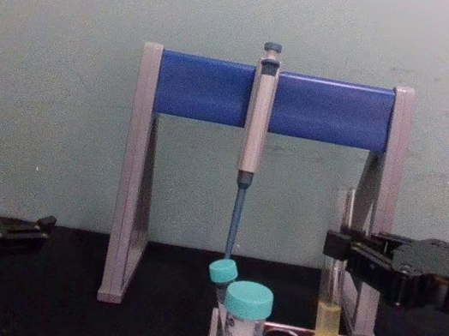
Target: Pick up the test tube from the test tube rack, shake it, then place it back into the test tube rack.
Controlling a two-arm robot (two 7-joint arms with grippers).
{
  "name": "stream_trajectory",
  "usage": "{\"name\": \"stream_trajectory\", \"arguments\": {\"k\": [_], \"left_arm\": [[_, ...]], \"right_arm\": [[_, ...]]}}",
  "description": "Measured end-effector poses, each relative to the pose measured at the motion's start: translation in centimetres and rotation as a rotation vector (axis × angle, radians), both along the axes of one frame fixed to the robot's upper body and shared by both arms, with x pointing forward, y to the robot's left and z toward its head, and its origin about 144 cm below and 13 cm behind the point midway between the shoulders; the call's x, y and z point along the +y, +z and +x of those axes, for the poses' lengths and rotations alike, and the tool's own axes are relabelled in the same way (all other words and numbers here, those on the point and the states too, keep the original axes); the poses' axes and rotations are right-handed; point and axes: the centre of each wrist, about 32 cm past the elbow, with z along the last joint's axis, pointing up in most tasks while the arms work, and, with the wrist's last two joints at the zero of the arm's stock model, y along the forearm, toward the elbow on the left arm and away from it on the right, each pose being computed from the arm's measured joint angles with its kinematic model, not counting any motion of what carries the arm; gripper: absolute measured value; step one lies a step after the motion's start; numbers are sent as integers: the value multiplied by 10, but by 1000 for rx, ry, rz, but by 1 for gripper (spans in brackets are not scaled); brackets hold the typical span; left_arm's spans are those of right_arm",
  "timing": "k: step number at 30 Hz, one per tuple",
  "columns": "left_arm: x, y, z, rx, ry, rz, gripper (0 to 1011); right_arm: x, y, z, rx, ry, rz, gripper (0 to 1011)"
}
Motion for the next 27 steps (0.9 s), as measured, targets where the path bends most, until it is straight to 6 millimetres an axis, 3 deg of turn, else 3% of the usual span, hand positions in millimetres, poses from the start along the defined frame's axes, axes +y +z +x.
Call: {"name": "stream_trajectory", "arguments": {"k": [27], "left_arm": [[0, 0, 0, 0, 0, 0, 1001]], "right_arm": [[-1, -4, 1, 25, 6, -18, 220]]}}
